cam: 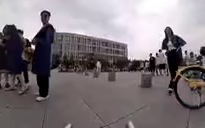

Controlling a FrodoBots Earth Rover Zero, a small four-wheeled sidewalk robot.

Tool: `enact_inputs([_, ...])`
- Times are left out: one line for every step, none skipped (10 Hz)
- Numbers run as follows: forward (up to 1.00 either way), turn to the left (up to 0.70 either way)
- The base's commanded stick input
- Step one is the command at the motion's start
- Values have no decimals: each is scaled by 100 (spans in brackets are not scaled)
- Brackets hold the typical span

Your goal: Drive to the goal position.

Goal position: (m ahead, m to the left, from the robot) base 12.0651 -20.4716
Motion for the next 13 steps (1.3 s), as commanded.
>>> enact_inputs([70,0])
enact_inputs([70,0])
enact_inputs([70,0])
enact_inputs([70,0])
enact_inputs([70,0])
enact_inputs([70,0])
enact_inputs([70,0])
enact_inputs([70,0])
enact_inputs([70,0])
enact_inputs([70,0])
enact_inputs([70,-5])
enact_inputs([70,-12])
enact_inputs([70,-14])
